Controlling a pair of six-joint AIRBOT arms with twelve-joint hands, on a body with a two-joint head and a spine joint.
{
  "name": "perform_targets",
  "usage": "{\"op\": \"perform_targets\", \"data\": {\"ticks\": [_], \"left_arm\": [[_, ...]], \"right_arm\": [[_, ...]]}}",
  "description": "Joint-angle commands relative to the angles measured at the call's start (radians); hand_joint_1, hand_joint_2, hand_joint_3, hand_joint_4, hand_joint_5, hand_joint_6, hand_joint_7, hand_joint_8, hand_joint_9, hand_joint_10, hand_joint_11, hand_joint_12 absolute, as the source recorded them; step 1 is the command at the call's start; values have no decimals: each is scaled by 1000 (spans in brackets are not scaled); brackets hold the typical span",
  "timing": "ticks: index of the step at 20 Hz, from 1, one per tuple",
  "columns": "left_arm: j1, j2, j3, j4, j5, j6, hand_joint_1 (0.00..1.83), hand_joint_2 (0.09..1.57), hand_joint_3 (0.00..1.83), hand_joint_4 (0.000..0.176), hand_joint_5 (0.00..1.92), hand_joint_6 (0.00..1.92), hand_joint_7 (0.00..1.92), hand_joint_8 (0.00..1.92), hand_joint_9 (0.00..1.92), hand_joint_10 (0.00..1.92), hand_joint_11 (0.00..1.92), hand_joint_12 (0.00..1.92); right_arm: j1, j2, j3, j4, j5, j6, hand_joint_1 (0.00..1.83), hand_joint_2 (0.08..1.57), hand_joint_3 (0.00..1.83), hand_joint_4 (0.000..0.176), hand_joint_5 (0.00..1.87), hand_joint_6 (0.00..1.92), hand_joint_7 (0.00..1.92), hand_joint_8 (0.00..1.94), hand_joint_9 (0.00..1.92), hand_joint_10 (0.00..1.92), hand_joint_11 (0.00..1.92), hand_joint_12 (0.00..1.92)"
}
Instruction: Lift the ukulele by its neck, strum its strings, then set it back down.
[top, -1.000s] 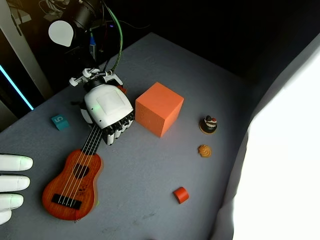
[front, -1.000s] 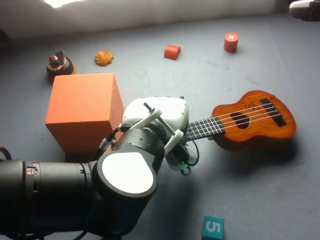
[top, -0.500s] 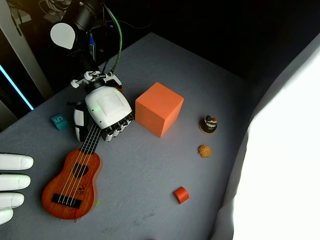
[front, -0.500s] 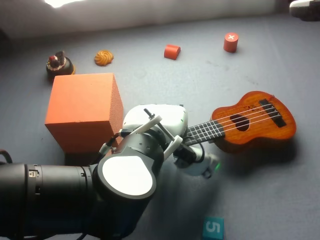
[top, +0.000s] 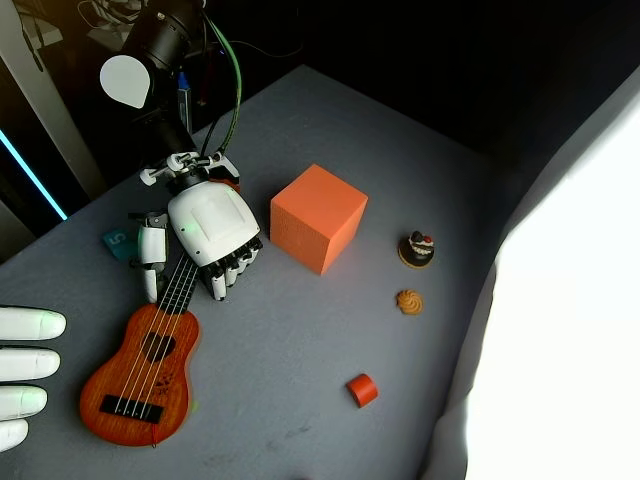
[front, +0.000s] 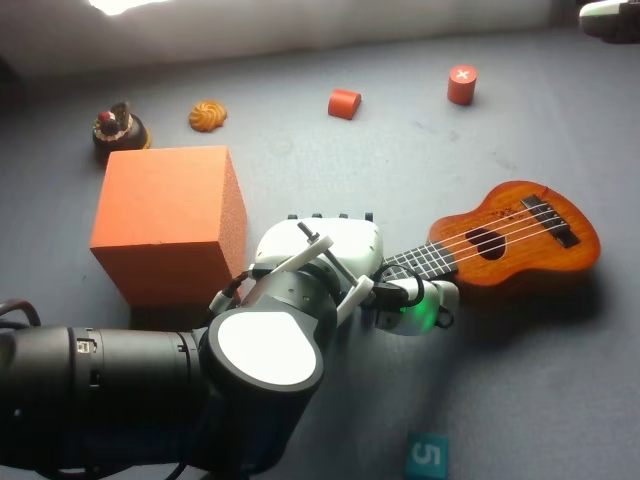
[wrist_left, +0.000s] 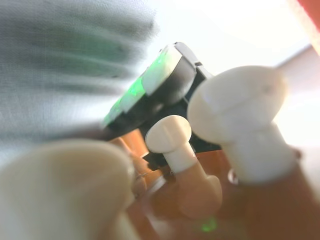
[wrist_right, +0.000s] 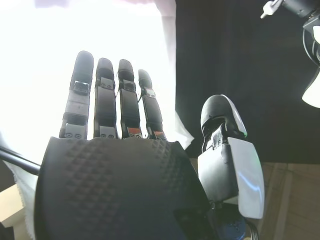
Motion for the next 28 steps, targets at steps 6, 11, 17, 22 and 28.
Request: {"op": "perform_targets", "data": {"ticks": [6,11,17,22,28], "left_arm": [[-5,5,4,46,19,36,0,1072,0,48,308,69,487,27,514,258,16,1206],[-23,13,8,26,3,63,7,1017,0,134,7,0,15,0,19,1,0,278],[-62,27,8,-2,-5,144,0,967,0,176,0,0,0,0,0,0,0,0],[-102,37,7,-81,-6,274,0,961,0,176,0,0,0,0,0,0,0,0],[-119,48,-6,-107,15,294,0,960,0,175,0,0,0,0,0,0,0,0]], "right_arm": [[10,4,1,31,79,2,88,1257,0,0,204,4,259,3,193,6,0,660],[9,4,1,31,79,2,37,1267,4,0,179,0,222,0,183,0,0,705],[9,4,0,31,79,2,39,1265,2,0,190,4,248,3,202,7,0,749],[8,4,-1,31,79,2,55,1265,0,0,196,6,233,2,187,2,0,628],[7,4,0,31,79,2,49,1263,1,0,185,3,238,0,194,3,0,696]]}}
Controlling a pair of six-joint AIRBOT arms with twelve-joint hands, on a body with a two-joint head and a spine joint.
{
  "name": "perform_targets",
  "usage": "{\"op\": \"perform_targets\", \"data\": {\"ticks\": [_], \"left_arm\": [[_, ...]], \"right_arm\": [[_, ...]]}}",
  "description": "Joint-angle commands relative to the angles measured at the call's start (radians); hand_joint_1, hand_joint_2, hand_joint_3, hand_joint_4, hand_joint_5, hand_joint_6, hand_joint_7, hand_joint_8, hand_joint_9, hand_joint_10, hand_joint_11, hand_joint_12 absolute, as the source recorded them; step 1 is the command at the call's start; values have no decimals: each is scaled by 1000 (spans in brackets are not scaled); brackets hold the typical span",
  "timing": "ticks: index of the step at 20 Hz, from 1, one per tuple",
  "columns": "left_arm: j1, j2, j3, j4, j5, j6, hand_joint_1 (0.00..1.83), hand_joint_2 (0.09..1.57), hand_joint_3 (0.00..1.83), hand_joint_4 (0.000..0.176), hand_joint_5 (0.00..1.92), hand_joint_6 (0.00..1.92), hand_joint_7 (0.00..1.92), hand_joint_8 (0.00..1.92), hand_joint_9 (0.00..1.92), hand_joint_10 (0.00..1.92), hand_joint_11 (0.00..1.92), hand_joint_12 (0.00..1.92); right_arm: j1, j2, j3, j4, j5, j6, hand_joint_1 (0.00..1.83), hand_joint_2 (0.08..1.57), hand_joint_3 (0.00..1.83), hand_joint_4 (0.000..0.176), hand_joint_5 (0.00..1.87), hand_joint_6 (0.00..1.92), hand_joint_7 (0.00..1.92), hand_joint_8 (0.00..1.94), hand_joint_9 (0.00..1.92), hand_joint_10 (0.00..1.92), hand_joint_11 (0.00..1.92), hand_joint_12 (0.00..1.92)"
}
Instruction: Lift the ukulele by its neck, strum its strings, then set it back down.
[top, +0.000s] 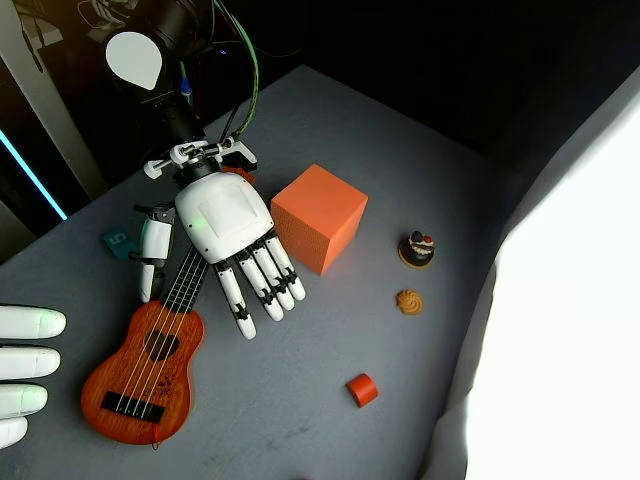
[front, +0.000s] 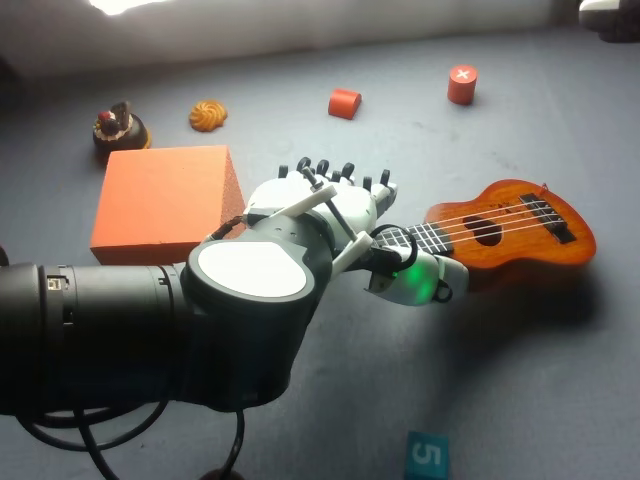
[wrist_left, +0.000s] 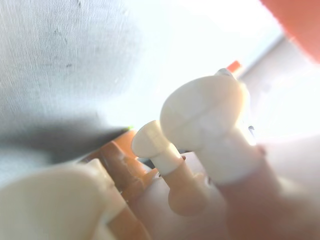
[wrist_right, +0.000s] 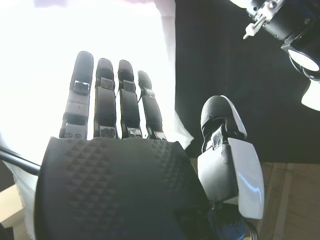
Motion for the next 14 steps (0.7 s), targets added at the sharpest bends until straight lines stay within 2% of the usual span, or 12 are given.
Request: {"op": "perform_targets", "data": {"ticks": [1,6,7,9,11,14], "left_arm": [[-10,6,-3,64,35,15,0,961,0,175,0,0,0,0,0,0,0,0],[-10,10,-8,105,33,16,0,957,0,174,0,0,0,0,0,0,0,0],[-11,14,-12,110,34,17,0,967,0,168,0,0,0,0,0,0,0,0],[-11,28,-23,91,27,17,0,966,0,167,0,0,0,0,0,0,0,0],[-9,54,-52,70,25,32,0,966,0,158,0,0,0,0,0,0,0,0],[1,78,-91,60,38,34,0,965,0,151,0,0,0,0,0,0,0,0]], "right_arm": [[8,4,0,31,76,2,45,1263,1,0,196,7,236,0,195,4,0,736],[8,4,0,31,76,2,66,1258,1,0,203,5,255,1,212,9,0,840],[8,4,0,31,76,2,57,1263,1,0,180,4,228,3,189,5,0,705],[8,4,0,31,76,2,51,1264,1,0,183,4,222,1,184,4,0,664],[8,4,0,31,76,2,84,1256,0,0,199,8,254,6,207,12,0,761],[8,4,-1,31,76,2,70,1255,0,0,201,7,263,4,205,9,0,795]]}}
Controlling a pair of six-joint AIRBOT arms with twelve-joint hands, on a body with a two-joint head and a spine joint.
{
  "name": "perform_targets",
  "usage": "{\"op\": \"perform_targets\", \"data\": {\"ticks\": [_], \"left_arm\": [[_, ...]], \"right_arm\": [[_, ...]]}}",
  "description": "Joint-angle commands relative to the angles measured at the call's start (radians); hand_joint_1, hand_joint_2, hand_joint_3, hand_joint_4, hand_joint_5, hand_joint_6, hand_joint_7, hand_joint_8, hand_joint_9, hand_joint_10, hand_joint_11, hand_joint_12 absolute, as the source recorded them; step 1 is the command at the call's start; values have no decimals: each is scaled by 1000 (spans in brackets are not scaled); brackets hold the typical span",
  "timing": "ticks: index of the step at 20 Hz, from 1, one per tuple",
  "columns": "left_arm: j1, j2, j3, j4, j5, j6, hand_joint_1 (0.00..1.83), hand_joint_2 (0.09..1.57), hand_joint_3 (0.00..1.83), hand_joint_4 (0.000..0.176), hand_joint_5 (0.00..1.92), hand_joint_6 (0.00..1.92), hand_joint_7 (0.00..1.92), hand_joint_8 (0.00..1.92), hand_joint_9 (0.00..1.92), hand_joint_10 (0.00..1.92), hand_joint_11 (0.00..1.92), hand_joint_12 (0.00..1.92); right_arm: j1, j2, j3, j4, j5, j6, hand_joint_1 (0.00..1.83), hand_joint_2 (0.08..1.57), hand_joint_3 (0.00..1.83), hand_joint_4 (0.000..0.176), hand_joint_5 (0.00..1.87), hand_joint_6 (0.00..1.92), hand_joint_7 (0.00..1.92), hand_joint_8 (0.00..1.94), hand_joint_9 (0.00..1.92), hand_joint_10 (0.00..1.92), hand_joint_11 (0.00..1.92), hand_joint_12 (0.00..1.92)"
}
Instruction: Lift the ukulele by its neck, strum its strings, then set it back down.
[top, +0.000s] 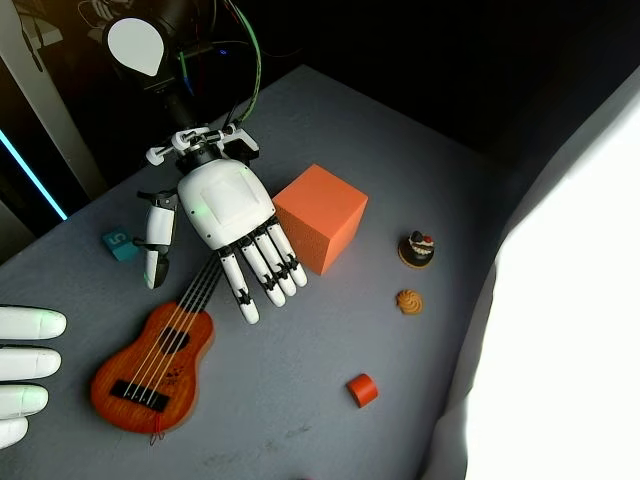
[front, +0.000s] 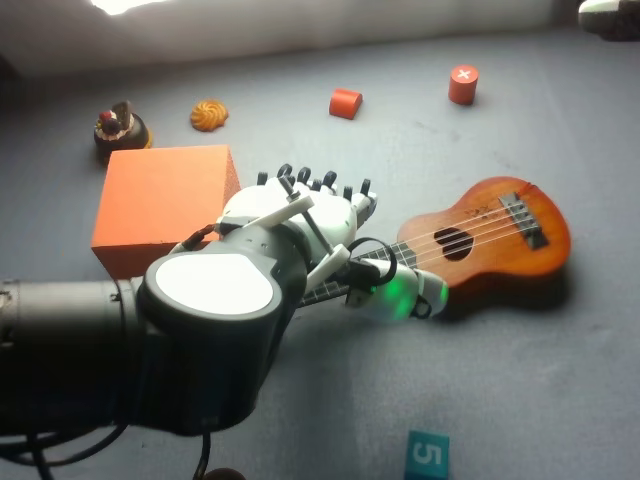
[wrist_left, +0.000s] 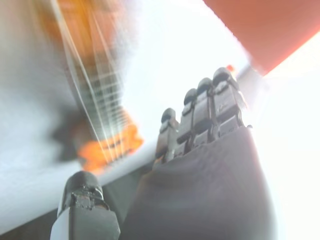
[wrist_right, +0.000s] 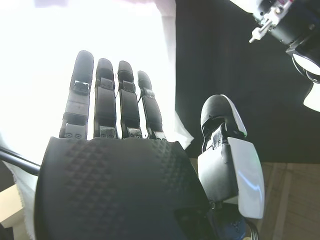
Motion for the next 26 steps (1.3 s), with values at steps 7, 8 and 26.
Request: {"op": "perform_targets", "data": {"ticks": [7,8,26], "left_arm": [[-17,6,-6,80,0,23,0,965,0,149,0,0,0,0,0,0,0,0],[-23,8,-6,86,-18,41,0,964,0,148,0,0,0,0,0,0,0,0],[-296,164,-2,-104,-355,343,0,1023,15,119,0,0,0,0,21,8,71,35]], "right_arm": [[8,4,-1,31,76,2,77,1252,0,0,204,6,257,0,213,10,0,842],[8,4,-1,31,76,2,74,1252,0,0,207,7,254,0,208,8,0,841],[7,1,-1,31,84,-7,0,1270,1,0,161,5,182,0,189,2,0,719]]}}
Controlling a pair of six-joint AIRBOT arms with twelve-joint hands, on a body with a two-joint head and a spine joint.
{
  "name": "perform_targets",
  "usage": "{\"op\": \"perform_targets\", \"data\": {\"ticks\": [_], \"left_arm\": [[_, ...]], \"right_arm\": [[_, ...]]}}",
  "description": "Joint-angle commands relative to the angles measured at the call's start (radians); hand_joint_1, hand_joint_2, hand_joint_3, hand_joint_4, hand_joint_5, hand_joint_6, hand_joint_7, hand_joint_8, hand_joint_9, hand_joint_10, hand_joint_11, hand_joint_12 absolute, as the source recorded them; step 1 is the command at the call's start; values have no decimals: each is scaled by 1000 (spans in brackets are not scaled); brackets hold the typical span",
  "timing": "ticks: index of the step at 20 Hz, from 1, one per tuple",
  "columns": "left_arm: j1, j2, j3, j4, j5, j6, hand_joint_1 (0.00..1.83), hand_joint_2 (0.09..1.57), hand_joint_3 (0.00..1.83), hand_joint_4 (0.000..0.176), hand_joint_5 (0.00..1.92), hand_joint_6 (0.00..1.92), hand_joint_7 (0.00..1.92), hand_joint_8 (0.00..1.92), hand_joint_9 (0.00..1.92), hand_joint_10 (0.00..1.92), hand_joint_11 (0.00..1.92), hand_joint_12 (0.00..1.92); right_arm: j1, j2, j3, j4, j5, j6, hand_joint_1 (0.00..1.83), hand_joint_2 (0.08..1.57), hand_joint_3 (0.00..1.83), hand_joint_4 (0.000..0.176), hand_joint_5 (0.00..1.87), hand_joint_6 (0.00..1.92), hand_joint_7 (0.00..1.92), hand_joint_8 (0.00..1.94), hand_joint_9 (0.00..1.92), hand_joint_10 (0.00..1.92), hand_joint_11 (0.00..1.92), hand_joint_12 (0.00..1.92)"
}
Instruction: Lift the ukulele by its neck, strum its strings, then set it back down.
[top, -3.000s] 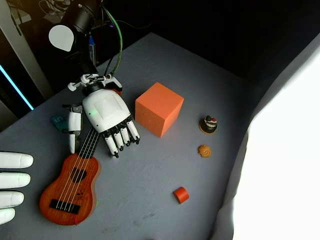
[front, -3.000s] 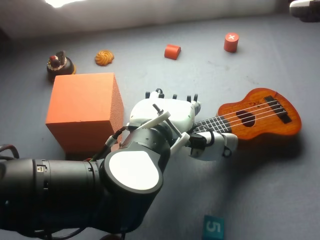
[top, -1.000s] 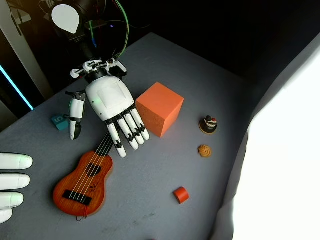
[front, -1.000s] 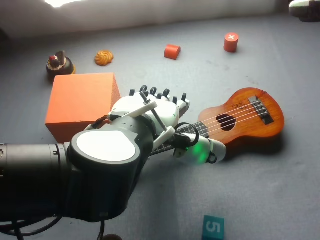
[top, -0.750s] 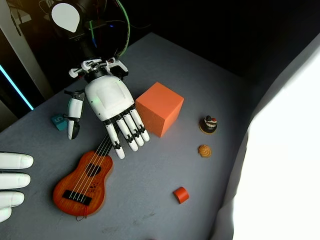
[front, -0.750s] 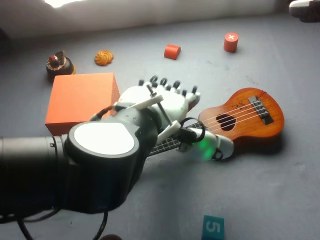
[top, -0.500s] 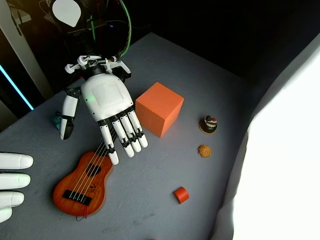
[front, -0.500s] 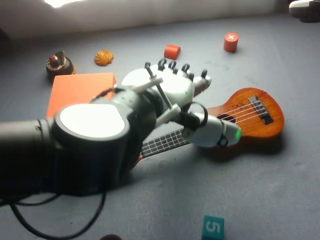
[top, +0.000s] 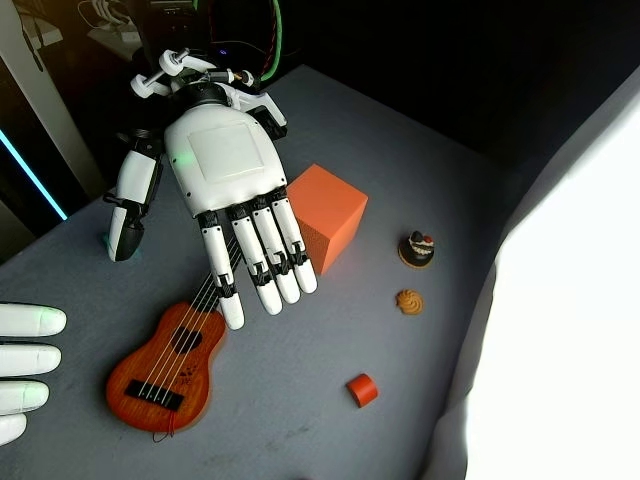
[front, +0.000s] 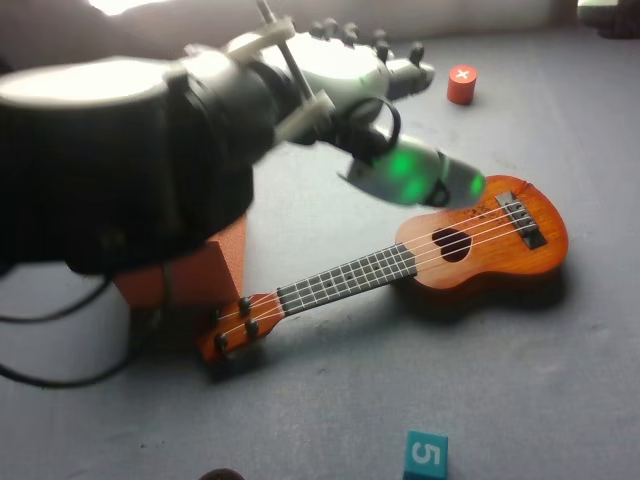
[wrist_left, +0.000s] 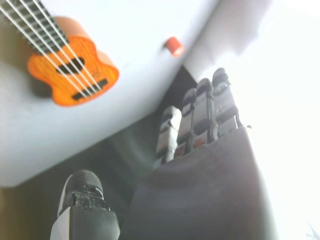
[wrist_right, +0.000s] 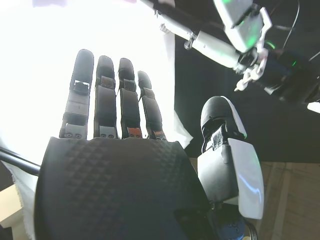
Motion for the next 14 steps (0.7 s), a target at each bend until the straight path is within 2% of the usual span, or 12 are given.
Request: {"op": "perform_targets", "data": {"ticks": [1,2,3,5,7,9,12,14], "left_arm": [[-30,7,4,41,-43,35,0,1053,0,111,3,2,1,0,38,36,13,315],[-56,15,5,-3,-55,84,0,1057,0,103,13,3,23,3,89,42,2,506],[-76,20,6,-45,-65,130,0,1061,0,95,54,5,89,3,219,49,0,806],[-109,23,7,-132,-88,215,0,1057,0,86,129,12,180,9,368,51,0,1066],[-133,24,7,-185,-92,239,0,1049,0,85,182,8,244,5,419,25,0,1106],[-153,28,4,-185,-92,239,0,1046,0,92,181,2,239,1,410,12,0,1084],[-171,39,-2,-188,-92,247,0,1052,1,87,171,1,240,0,386,1,0,1103],[-171,45,-6,-203,-92,249,0,1050,0,89,142,0,208,0,333,0,0,1091]], "right_arm": [[7,4,-1,31,78,-4,0,1271,1,0,151,0,157,0,186,2,0,712],[8,3,-1,31,79,-3,0,1273,1,0,130,2,139,2,187,3,0,788],[8,3,-1,31,80,-3,0,1276,1,0,125,2,139,2,196,7,0,915],[7,3,-1,31,80,-3,0,1285,3,0,142,9,165,7,232,27,0,1116],[7,3,-2,31,80,-5,0,1297,5,0,142,9,176,6,225,29,0,1180],[8,3,-2,31,80,-5,0,1298,5,0,151,12,173,4,229,32,0,1178],[7,3,-2,31,80,-5,0,1300,1,0,158,15,193,5,250,64,0,1223],[7,3,-2,31,80,-5,0,1300,0,0,133,4,170,0,229,79,0,1149]]}}
